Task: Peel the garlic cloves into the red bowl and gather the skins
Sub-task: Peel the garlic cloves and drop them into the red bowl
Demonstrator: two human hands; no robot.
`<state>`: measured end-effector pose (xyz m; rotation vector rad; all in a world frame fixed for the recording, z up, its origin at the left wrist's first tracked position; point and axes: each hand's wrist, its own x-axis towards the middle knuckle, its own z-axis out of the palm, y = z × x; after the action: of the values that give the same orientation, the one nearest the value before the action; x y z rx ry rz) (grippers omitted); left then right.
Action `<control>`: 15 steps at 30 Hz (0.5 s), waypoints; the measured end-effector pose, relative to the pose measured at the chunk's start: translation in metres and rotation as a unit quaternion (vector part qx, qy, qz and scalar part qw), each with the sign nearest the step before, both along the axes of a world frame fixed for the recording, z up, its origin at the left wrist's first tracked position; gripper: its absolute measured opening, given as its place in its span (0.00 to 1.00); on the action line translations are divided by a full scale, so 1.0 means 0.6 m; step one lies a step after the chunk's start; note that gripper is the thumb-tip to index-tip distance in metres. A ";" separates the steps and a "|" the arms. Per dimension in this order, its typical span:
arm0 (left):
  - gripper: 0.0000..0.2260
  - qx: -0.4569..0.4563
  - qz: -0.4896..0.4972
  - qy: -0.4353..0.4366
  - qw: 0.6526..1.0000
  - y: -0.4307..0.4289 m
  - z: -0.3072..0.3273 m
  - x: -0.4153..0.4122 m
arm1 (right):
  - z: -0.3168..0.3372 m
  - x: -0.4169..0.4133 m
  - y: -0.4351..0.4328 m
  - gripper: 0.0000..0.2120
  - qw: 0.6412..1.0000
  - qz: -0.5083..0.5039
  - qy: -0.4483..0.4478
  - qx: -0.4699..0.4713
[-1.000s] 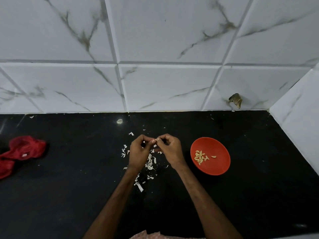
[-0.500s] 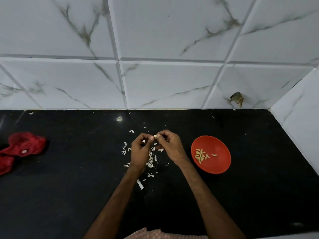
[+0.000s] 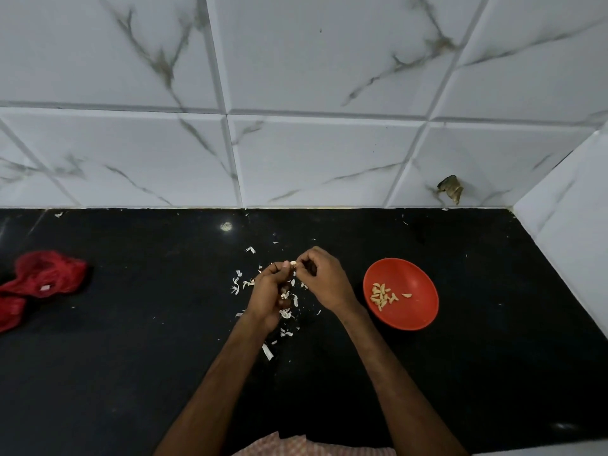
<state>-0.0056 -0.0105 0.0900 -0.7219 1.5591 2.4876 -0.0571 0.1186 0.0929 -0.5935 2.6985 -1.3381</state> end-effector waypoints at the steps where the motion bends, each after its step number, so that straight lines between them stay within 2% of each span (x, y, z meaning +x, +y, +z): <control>1: 0.09 0.002 0.000 -0.003 1.000 -0.001 0.000 -0.001 | 0.001 0.001 0.000 0.02 1.000 -0.003 0.003 0.000; 8: 0.10 -0.018 0.015 -0.009 1.000 0.002 0.001 0.001 | 0.002 -0.001 -0.002 0.06 0.993 0.010 0.059 0.102; 11: 0.11 -0.044 0.050 -0.011 0.998 -0.002 -0.001 -0.002 | -0.003 -0.005 0.005 0.07 0.997 -0.007 0.074 0.022; 13: 0.11 -0.060 0.059 -0.010 0.996 -0.003 0.001 -0.003 | -0.002 -0.003 0.008 0.06 0.997 0.001 0.058 -0.057; 15: 0.11 -0.078 0.056 -0.009 0.995 0.000 0.002 -0.003 | -0.001 0.001 0.005 0.06 0.994 0.016 0.048 -0.093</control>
<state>-0.0072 -0.0103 0.0910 -0.8746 1.7685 2.4465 -0.0563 0.1217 0.0924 -0.7321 2.6421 -1.6043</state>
